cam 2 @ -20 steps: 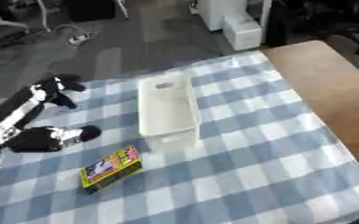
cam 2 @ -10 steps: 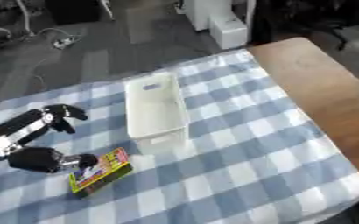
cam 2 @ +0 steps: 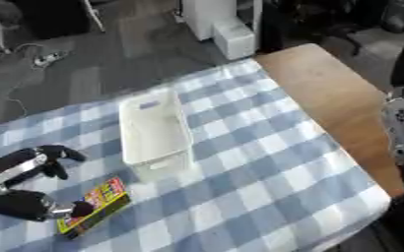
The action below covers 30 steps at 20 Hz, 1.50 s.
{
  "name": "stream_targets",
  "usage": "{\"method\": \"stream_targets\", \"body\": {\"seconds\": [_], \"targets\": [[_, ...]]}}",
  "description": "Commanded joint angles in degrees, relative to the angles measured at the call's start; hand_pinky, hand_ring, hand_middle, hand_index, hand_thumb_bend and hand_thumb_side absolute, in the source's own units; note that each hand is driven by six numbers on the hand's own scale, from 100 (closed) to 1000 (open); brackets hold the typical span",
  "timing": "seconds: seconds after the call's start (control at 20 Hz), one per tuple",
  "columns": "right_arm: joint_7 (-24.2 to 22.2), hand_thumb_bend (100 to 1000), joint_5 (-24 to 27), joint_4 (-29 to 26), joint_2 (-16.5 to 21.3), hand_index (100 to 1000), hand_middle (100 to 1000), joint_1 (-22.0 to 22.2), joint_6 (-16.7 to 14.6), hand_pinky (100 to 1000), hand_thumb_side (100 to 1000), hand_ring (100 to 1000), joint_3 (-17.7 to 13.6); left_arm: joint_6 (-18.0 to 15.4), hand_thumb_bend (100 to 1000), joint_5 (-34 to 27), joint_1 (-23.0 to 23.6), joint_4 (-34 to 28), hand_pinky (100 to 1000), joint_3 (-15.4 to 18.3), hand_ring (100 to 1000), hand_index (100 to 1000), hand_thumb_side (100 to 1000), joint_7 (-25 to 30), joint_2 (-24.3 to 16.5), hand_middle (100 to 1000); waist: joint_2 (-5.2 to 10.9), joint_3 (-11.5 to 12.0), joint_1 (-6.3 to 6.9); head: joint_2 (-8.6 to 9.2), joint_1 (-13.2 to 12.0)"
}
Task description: Pick up objects on the table and place them in the box.
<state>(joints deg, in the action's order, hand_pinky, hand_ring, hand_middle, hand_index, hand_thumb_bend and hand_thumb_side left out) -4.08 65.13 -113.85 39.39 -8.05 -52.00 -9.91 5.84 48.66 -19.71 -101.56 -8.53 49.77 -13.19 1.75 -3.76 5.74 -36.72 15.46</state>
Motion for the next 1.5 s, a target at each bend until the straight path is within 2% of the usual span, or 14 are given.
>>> {"method": "stream_targets", "body": {"seconds": [0.05, 0.3, 0.5, 0.6, 0.7, 0.8, 0.95, 1.05, 1.5], "targets": [[0.3, 100, -0.3, -0.7, 1.9, 591, 473, -0.4, 0.0, 499, 1000, 476, -0.5, 0.2, 673, 0.7, -1.2, -0.6, 738, 0.2, 706, 893, 634, 0.4, -1.3, 847, 0.55, 0.0, -0.4, 0.72, -0.2], [0.5, 100, -0.6, -0.7, 1.9, 591, 473, -0.3, 0.0, 499, 1000, 476, -0.4, 0.9, 676, 1.9, -1.4, -0.9, 737, 1.0, 702, 886, 634, 0.5, -0.6, 842, 0.59, 0.0, -0.43, 0.4, -1.2], [0.5, 100, -0.6, -0.7, 1.9, 591, 473, -0.3, 0.0, 499, 1000, 476, -0.4, 1.4, 667, 3.5, -1.9, -1.0, 724, 1.3, 699, 878, 636, 1.3, -0.2, 837, 0.66, 0.0, -0.44, -1.12, -3.0], [0.5, 100, -0.7, -0.7, 1.9, 591, 473, -0.3, 0.0, 499, 1000, 476, -0.3, 1.6, 668, 4.2, -2.1, -0.9, 712, 1.3, 695, 874, 636, 1.9, 0.1, 834, 0.68, -0.1, -0.39, -1.57, -5.4], [0.5, 100, -0.6, -0.7, 2.0, 591, 473, -0.4, 0.0, 499, 1000, 476, -0.2, 1.8, 669, 4.9, -2.1, -0.8, 702, 1.5, 692, 875, 636, 2.1, 0.4, 834, 0.72, -0.1, -0.29, -1.58, -9.6], [0.3, 100, -0.7, -0.7, 1.9, 591, 472, -0.2, 0.0, 499, 1000, 475, 0.0, 2.0, 664, 5.1, -2.3, -0.6, 676, 1.6, 685, 890, 636, 2.2, 0.8, 838, 0.72, -0.1, -0.3, -2.36, -11.6], [-0.1, 100, -1.0, -0.7, 1.7, 591, 472, 0.0, 0.0, 499, 1000, 474, 0.3, 2.3, 659, 5.0, -2.6, -0.1, 582, 1.3, 675, 903, 629, 2.2, 1.3, 840, 0.66, 0.0, -0.37, -3.54, -11.8], [-0.4, 100, -1.0, -0.7, 1.7, 591, 472, 0.1, 0.0, 499, 1000, 474, 0.3, 2.6, 660, 5.1, -2.7, 0.6, 551, 1.2, 661, 914, 624, 2.2, 1.5, 843, 0.64, 0.1, -0.4, -4.22, -11.4], [-1.0, 100, -0.5, -0.7, 1.9, 591, 472, 0.2, 0.0, 499, 1000, 474, 0.4, 3.3, 666, 7.2, -2.3, 3.6, 560, 1.0, 673, 905, 611, 2.2, 1.8, 845, 0.74, 0.1, -0.32, -4.85, -9.7]]}}
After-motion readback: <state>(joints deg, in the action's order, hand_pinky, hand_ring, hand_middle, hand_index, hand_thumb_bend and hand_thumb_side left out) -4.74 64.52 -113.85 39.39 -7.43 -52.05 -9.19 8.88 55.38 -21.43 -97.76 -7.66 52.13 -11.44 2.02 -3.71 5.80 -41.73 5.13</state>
